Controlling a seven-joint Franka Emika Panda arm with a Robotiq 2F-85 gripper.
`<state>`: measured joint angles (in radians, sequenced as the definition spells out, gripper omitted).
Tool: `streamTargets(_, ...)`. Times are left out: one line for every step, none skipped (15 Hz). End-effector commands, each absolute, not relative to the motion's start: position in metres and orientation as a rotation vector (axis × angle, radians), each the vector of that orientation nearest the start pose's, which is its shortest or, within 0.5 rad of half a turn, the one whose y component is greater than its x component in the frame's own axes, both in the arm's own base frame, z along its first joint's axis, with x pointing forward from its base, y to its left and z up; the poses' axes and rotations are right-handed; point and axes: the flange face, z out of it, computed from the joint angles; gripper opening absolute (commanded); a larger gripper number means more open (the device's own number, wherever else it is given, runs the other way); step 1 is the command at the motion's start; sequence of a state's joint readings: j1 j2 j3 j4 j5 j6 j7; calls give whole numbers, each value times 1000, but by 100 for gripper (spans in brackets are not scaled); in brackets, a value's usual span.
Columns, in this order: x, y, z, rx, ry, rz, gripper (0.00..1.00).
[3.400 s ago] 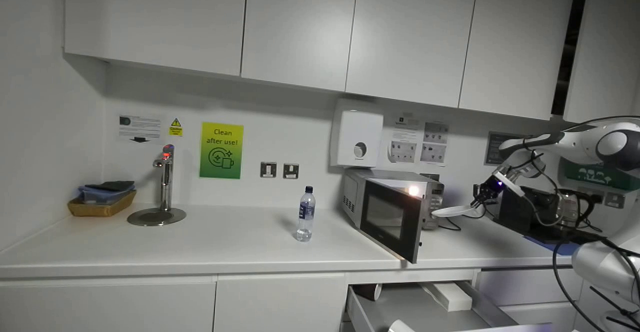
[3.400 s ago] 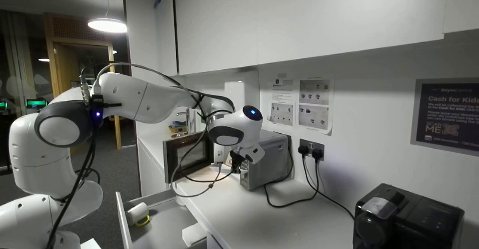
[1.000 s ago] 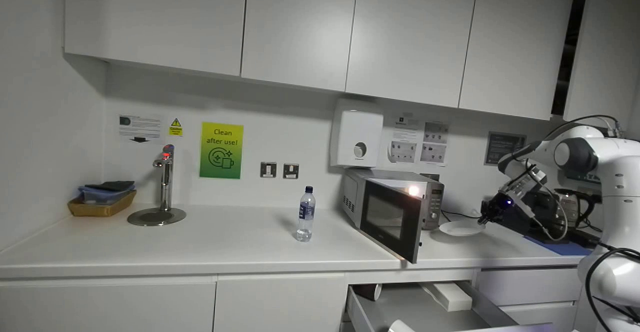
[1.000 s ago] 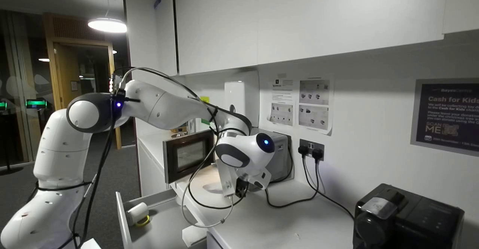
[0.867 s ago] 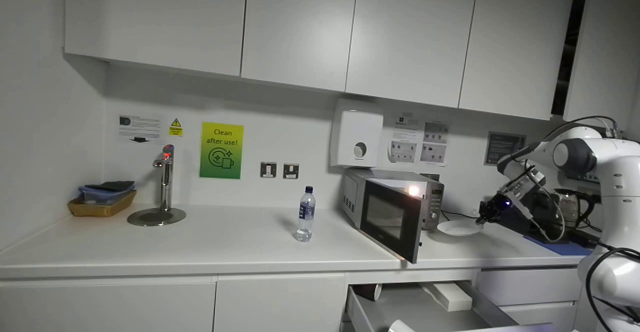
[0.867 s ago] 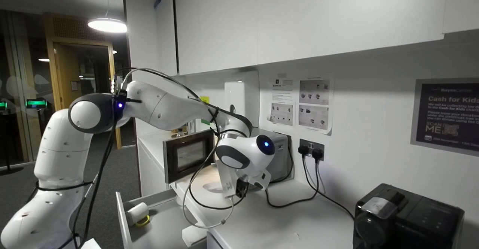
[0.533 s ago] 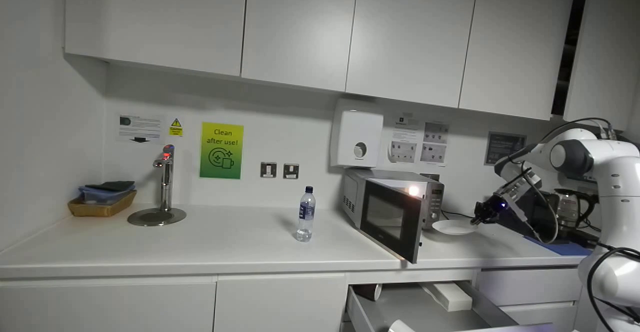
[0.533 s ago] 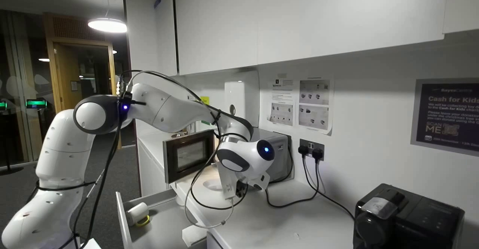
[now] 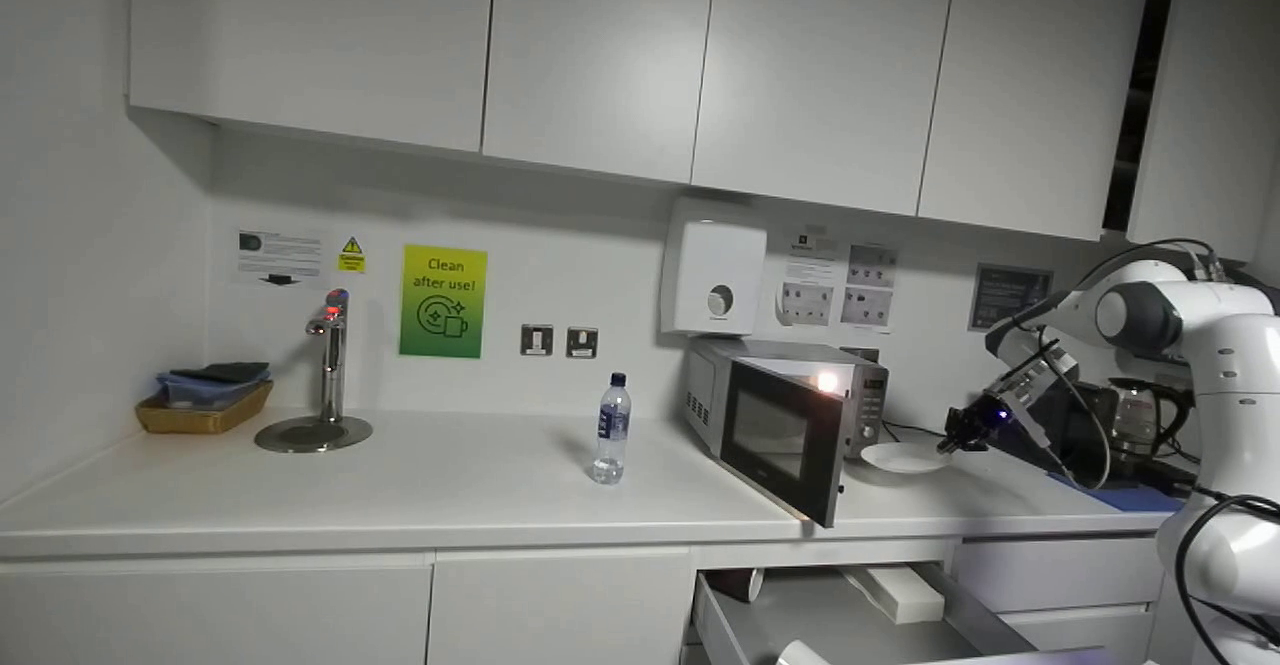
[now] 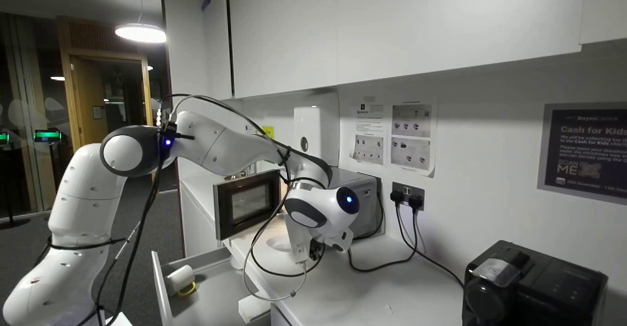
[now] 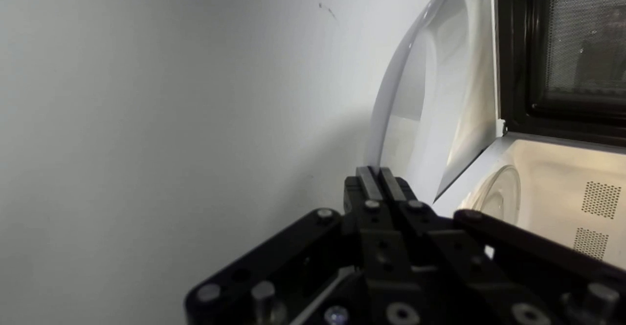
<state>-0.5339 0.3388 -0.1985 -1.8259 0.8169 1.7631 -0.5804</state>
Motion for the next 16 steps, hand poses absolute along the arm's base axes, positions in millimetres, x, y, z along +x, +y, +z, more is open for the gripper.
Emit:
streamTargets(495, -350, 347, -2299, 565, -167, 4)
streamTargets(495, -350, 347, -2299, 565, -167, 1)
streamTargets(495, -350, 346, -2296, 554, -169, 1)
streamTargets(494, -350, 343, -2287, 551, -162, 1)
streamTargets(493, -350, 341, -2278, 548, -153, 1)
streamTargets(492, -351, 338, -2275, 546, -138, 1)
streamTargets(492, -352, 336, -2273, 548, -130, 1)
streamTargets(491, -354, 335, -2273, 548, -125, 1)
streamTargets(490, -358, 336, -2276, 546, -121, 1)
streamTargets(489, -360, 336, -2278, 547, -116, 1)
streamTargets(487, -364, 339, -2278, 549, -114, 1)
streamTargets(486, -367, 341, -2280, 548, -113, 1)
streamTargets(484, -370, 344, -2283, 545, -114, 1)
streamTargets(482, -374, 348, -2286, 543, -113, 1)
streamTargets(480, -379, 352, -2289, 543, -114, 1)
streamTargets(477, -384, 355, -2294, 543, -112, 1)
